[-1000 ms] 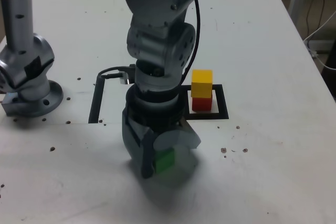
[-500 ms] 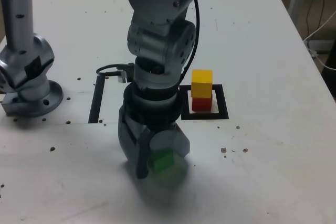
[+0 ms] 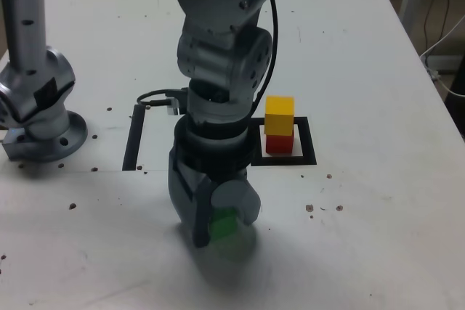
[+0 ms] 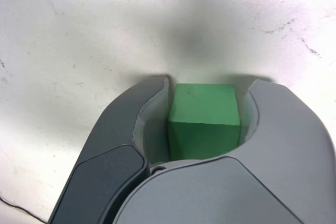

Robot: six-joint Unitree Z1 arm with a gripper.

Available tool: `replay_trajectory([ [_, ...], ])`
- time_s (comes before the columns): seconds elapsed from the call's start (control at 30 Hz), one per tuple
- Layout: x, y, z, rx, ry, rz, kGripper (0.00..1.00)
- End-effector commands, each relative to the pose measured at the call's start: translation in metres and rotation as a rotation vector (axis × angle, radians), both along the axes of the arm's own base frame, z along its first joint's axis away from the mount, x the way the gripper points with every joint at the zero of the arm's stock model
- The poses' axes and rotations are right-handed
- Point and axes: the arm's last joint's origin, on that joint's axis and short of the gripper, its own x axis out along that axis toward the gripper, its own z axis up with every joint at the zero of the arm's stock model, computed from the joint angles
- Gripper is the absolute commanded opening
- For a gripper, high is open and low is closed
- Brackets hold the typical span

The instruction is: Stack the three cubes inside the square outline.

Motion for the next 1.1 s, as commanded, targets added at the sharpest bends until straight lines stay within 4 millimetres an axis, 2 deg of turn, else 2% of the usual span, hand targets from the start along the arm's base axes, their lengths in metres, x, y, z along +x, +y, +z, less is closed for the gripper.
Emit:
replay_trajectory([
  [0.0, -0.001, 0.002, 0.005, -0.001, -0.018, -0.007, 0.29],
  [0.13, -0.003, 0.004, 0.015, 0.008, -0.054, -0.037, 0.29],
  [0.23, -0.005, 0.008, 0.029, 0.022, -0.083, -0.064, 0.29],
  [0.5, -0.014, 0.036, 0.09, 0.08, -0.09, -0.16, 0.29],
  [0.7, -0.008, 0.061, 0.125, 0.104, -0.052, -0.259, 0.29],
  [0.83, 0.006, 0.078, 0.133, 0.099, -0.035, -0.295, 0.29],
  [1.07, 0.035, 0.1, 0.123, 0.095, -0.011, -0.299, 0.29],
])
